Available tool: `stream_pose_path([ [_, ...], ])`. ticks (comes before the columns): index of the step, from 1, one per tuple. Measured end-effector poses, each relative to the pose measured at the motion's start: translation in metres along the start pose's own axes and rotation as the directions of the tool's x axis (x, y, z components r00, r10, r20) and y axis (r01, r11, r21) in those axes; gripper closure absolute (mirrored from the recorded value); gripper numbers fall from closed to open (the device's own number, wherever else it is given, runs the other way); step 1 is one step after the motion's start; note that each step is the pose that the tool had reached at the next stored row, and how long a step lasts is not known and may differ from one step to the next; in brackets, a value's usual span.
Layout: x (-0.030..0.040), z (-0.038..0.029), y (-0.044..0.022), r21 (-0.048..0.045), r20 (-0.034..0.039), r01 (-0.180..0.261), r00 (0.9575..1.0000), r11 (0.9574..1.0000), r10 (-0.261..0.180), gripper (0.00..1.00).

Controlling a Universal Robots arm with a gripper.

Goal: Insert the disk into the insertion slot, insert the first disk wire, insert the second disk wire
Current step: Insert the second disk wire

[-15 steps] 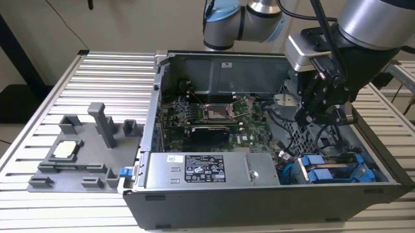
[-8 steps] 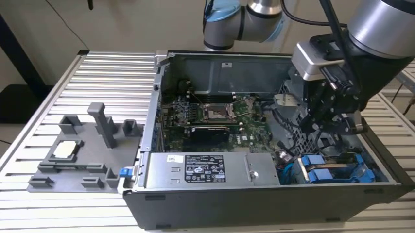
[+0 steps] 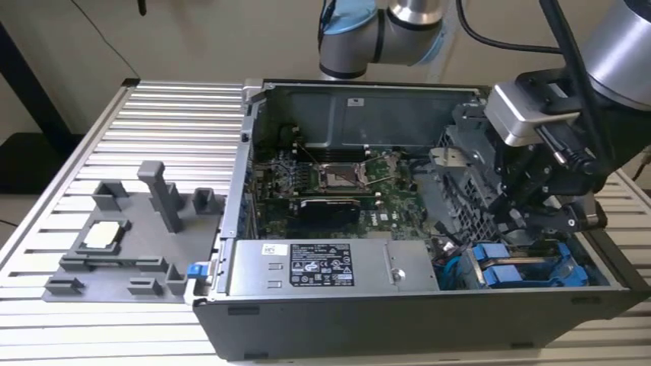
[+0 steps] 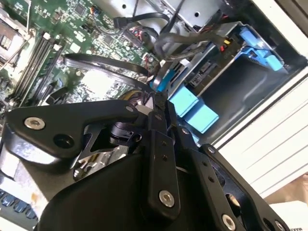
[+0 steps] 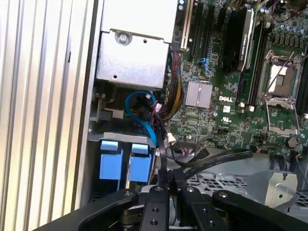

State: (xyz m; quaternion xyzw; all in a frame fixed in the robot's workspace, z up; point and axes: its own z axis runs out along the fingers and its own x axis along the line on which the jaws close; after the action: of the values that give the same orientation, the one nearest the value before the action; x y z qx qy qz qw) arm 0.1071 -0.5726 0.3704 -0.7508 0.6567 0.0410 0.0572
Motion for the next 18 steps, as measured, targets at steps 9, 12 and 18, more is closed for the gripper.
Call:
stream_pose_path([
  [9, 0.016, 0.0019, -0.0154, -0.0008, -0.001, 0.0, 1.0, 1.0, 0.0, 0.84],
  [12, 0.0191, 0.0037, -0.0176, -0.0006, -0.001, -0.001, 1.0, 1.0, 0.001, 0.84],
  [18, 0.0218, 0.0089, -0.0258, -0.0002, -0.0012, -0.004, 1.0, 1.0, 0.004, 0.84],
])
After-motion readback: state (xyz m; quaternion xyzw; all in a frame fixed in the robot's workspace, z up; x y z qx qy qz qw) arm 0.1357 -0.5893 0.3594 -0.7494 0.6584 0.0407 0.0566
